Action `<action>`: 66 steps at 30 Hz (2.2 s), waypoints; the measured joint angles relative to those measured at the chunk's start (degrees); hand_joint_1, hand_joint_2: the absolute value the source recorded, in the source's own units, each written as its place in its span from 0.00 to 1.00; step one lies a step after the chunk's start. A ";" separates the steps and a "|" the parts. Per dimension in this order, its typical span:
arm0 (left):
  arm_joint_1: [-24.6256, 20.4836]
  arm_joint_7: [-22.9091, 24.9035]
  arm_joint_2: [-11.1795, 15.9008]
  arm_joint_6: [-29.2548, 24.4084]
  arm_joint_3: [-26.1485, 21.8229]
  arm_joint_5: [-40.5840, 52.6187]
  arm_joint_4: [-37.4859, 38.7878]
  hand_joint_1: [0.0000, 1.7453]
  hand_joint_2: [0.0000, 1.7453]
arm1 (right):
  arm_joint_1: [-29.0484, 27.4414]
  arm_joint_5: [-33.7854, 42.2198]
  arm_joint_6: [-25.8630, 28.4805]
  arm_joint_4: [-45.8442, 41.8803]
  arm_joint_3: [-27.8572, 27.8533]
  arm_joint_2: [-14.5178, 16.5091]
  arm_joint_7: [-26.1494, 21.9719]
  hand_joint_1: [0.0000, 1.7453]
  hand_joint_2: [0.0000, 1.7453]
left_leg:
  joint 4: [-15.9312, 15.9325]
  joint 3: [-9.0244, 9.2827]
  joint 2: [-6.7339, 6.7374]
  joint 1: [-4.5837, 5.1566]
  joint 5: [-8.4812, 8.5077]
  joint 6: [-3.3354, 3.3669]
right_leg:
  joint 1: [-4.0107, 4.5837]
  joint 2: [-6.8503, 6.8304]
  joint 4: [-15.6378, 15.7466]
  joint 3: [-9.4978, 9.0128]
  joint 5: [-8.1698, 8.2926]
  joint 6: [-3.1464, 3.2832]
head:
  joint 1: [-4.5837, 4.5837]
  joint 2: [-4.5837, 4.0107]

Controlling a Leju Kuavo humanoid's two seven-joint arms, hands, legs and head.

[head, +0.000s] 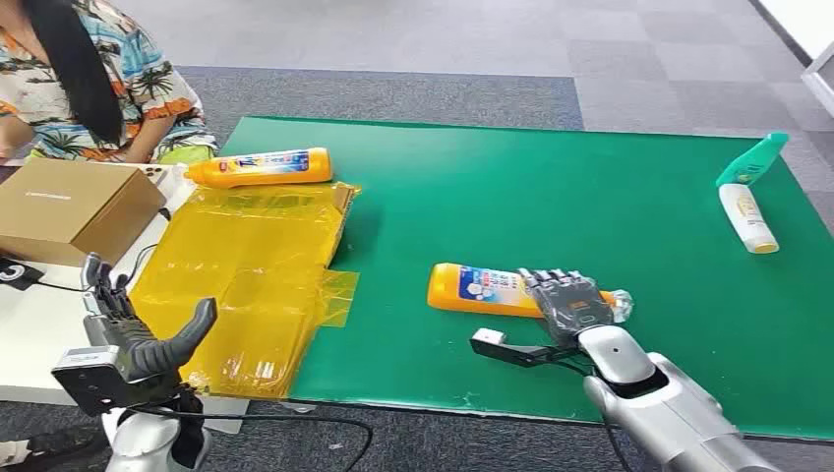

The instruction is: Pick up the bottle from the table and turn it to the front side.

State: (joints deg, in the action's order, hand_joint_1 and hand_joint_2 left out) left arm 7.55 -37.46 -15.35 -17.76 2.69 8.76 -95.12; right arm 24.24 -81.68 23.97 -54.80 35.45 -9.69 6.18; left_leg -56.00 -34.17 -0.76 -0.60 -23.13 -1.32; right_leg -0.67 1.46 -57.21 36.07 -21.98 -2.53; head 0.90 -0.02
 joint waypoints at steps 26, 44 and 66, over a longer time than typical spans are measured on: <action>-7.80 2.05 1.96 20.87 14.00 -9.78 8.77 0.00 1.00 | -4.62 36.61 12.43 -2.28 -3.44 16.10 -26.97 1.00 1.00 | 0.00 -0.10 0.00 0.00 -0.02 -0.01 | 0.00 0.01 0.00 0.12 -0.05 0.00 | 0.01 0.02; -8.13 1.98 4.18 24.99 14.06 -13.61 11.58 0.00 1.00 | -5.41 45.19 0.93 -4.20 4.23 15.63 -33.00 1.00 1.00 | 0.00 -0.11 0.00 0.00 -0.02 -0.01 | 0.01 0.01 0.00 0.13 -0.06 0.00 | 0.01 0.02; -7.59 1.85 6.35 47.27 16.23 -21.99 11.76 0.00 1.00 | 0.33 34.58 11.92 5.84 8.89 15.61 -31.66 1.00 1.00 | 0.00 -0.12 0.00 0.00 -0.02 -0.01 | 0.01 0.00 0.00 0.14 -0.05 0.00 | 0.01 0.02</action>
State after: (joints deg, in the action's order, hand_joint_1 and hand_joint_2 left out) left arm -0.04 -35.61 -9.01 29.51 18.92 -13.22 -83.36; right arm 24.57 -47.10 35.90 -48.95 44.35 5.92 -25.48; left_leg -56.00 -34.29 -0.76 -0.61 -23.15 -1.33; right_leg -0.66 1.46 -57.21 36.20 -22.03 -2.53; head 0.91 -0.01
